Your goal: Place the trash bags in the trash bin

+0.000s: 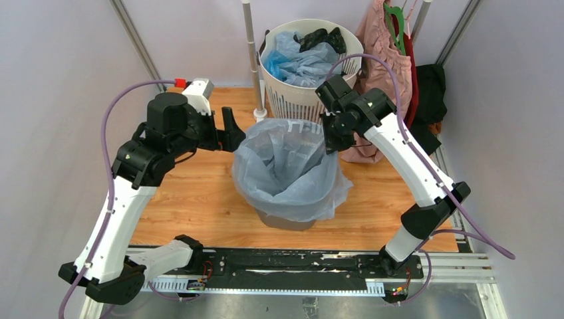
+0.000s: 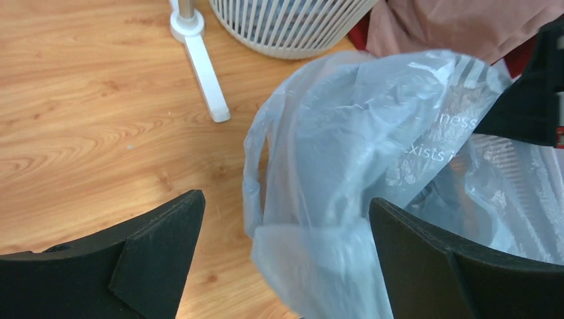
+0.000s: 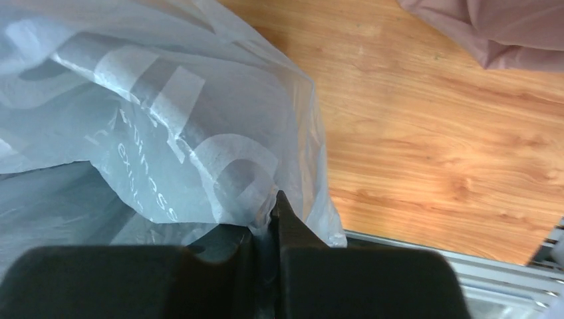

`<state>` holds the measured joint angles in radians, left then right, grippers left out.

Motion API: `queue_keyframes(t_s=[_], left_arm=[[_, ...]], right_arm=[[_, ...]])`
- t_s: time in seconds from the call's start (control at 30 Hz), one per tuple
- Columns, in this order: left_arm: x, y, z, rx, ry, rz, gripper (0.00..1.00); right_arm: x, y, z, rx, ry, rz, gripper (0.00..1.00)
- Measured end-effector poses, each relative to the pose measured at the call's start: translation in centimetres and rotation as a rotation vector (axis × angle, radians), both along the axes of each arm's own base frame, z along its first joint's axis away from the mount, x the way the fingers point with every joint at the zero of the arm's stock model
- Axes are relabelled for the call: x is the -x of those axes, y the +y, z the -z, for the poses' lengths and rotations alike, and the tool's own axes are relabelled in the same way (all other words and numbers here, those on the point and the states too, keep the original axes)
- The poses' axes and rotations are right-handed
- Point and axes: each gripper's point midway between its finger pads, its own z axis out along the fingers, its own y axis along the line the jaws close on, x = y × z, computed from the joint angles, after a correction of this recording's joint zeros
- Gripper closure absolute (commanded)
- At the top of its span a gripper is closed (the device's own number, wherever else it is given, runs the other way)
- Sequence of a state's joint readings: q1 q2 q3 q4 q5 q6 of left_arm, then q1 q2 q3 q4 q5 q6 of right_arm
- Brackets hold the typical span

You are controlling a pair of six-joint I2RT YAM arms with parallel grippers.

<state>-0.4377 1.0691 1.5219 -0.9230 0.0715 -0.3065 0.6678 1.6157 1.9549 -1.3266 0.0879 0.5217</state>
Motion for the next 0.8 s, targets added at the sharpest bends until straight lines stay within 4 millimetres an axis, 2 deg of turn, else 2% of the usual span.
queue_keyframes(t_s=[0.2, 0.37, 0.43, 0.5, 0.57, 0.7, 0.8], left_arm=[[0.8, 0.2, -3.3, 0.038, -0.072, 0.010, 0.00], [1.1, 0.2, -3.5, 0.044, -0.075, 0.020, 0.00], [1.1, 0.2, -2.8, 0.036, -0.061, 0.019, 0.00], [1.2, 0.3, -1.5, 0.021, -0.035, 0.017, 0.00], [1.5, 0.6, 0.4, 0.000, 0.001, 0.009, 0.00], [2.4, 1.3, 3.9, -0.033, 0.064, -0.002, 0.00], [3.0, 1.7, 5.5, -0.045, 0.088, -0.008, 0.00]], right_arm=[[1.2, -1.6, -0.8, 0.079, 0.030, -0.091, 1.00], [1.5, -3.1, -1.3, 0.137, 0.012, -0.109, 0.99], [1.4, -3.1, -1.1, 0.137, 0.003, -0.117, 0.89], [1.4, -3.1, -0.9, 0.135, -0.005, -0.125, 0.63], [1.3, -3.1, -0.8, 0.139, -0.010, -0.133, 0.49], [0.9, -3.6, -1.2, 0.161, -0.028, -0.119, 0.39], [0.5, -4.0, -2.6, 0.169, -0.066, -0.098, 0.38]])
